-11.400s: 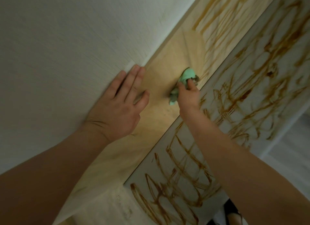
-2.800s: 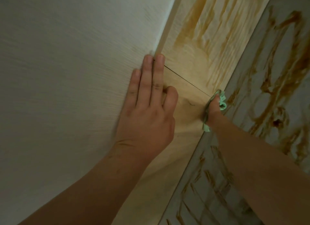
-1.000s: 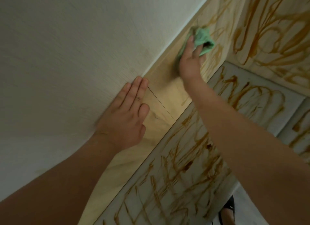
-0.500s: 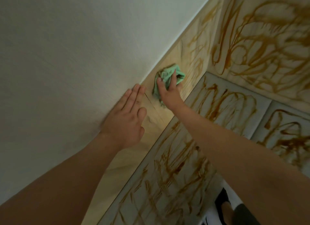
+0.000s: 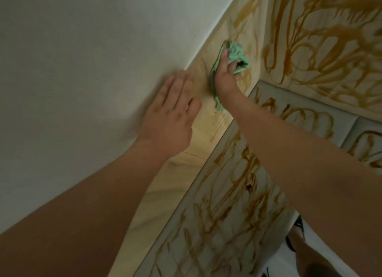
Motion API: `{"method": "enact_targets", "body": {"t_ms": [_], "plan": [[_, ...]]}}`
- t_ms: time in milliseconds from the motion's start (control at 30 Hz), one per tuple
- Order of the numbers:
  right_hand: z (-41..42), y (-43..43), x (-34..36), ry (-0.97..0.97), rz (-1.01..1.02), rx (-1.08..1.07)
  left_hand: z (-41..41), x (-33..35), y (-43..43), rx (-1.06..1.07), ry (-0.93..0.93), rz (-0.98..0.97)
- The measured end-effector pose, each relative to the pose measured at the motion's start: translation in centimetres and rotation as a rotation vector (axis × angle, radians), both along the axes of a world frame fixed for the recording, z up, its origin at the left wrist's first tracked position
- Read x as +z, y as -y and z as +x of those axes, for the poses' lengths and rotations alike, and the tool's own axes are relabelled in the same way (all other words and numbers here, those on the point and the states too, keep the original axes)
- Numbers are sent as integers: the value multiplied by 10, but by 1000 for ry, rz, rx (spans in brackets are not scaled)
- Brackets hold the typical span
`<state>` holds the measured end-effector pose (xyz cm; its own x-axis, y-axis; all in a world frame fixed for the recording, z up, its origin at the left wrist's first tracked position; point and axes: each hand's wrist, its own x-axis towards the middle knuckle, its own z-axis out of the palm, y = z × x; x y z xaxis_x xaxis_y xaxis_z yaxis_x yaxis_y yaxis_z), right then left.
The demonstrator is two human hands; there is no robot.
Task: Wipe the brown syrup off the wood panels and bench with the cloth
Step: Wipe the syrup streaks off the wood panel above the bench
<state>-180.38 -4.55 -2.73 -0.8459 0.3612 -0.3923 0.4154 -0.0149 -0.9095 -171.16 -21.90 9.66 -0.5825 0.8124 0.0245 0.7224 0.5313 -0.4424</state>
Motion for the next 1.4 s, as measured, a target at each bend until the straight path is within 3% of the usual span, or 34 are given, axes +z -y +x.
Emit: {"method": "enact_targets", "body": {"t_ms": [167,367,467,633,767,867,1000,1100,1200,1300,1400], "plan": [[-2,-13,-36,38,-93,-15,-32,-6,-16,80,-46,-190],[95,83,-110,353,-327,159,-33,-10,-17,70,-39,-203],[106,113,-120,398,-394,147,-35,-11,-19,73,-4,-204],[53,55,-136,343,-449,-168,-34,-14,-16,50,-6,-192],[10,39,-141,298,-660,-507,-38,-17,-15,21,8,-167],[44,87,-122,293,-572,-395,-38,-16,-15,32,9,-160],[82,123,-136,359,-603,-303,-39,-15,-16,38,12,-159],[54,90,-172,388,-663,-386,-39,-16,-14,31,14,-156],[29,70,-238,548,-757,-412,-38,-20,-12,28,5,-165],[38,107,-308,513,-783,-405,-39,-21,-11,39,-25,-187],[74,146,-315,476,-741,-259,-38,-18,-12,47,-16,-188]]}}
